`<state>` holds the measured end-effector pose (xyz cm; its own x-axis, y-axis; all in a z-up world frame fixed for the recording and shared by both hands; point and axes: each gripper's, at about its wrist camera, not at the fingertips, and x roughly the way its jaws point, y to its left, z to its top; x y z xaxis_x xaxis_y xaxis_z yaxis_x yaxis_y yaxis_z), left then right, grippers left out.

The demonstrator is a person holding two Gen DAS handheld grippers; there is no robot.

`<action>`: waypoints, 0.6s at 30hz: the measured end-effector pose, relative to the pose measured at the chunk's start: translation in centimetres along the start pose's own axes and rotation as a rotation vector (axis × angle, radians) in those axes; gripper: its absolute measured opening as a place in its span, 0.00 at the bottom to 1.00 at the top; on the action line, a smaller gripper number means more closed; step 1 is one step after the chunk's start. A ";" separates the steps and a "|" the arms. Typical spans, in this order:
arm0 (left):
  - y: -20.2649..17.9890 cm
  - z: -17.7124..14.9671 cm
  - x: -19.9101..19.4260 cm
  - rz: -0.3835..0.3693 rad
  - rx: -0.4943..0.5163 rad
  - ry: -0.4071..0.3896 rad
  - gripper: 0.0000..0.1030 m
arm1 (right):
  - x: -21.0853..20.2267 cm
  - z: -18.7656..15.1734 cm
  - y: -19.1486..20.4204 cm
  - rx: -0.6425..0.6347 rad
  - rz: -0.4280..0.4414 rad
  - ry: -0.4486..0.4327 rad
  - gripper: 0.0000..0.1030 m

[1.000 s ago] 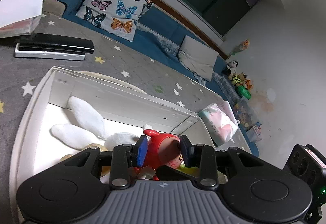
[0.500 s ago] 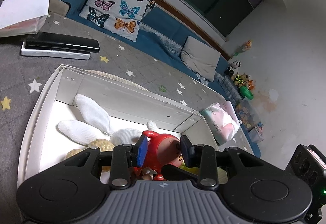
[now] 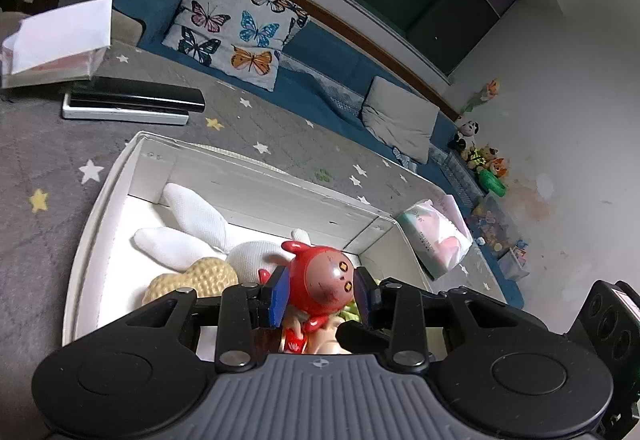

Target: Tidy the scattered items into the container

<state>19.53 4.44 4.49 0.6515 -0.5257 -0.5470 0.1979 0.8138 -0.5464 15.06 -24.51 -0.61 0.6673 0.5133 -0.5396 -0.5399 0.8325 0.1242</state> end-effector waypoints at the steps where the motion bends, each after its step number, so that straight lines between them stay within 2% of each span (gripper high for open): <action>1: -0.2 -0.2 -0.3 0.006 0.007 -0.005 0.36 | -0.3 -0.1 0.1 0.003 -0.001 -0.004 0.67; 2: -0.4 -0.4 -0.5 0.014 0.016 -0.011 0.36 | -0.6 -0.2 0.2 0.004 -0.004 -0.007 0.71; 6: -1.3 -1.5 -1.8 0.037 0.055 -0.034 0.36 | -1.6 -0.5 0.7 0.005 -0.011 -0.016 0.72; 8: -1.6 -2.2 -2.6 0.051 0.078 -0.051 0.36 | -2.2 -0.8 1.0 0.006 -0.015 -0.018 0.77; 11: -2.3 -3.2 -3.9 0.071 0.113 -0.079 0.37 | -3.2 -1.2 1.6 0.000 -0.023 -0.029 0.79; 14: -2.6 -4.2 -5.0 0.090 0.126 -0.096 0.37 | -4.3 -1.6 2.1 -0.001 -0.030 -0.041 0.86; 18: -2.8 -5.5 -6.1 0.121 0.136 -0.106 0.37 | -5.4 -2.1 2.9 -0.009 -0.039 -0.048 0.89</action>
<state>10.94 3.99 5.91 0.7488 -0.3988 -0.5294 0.2058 0.8991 -0.3863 8.82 -25.29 0.97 0.7116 0.4905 -0.5030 -0.5176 0.8501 0.0967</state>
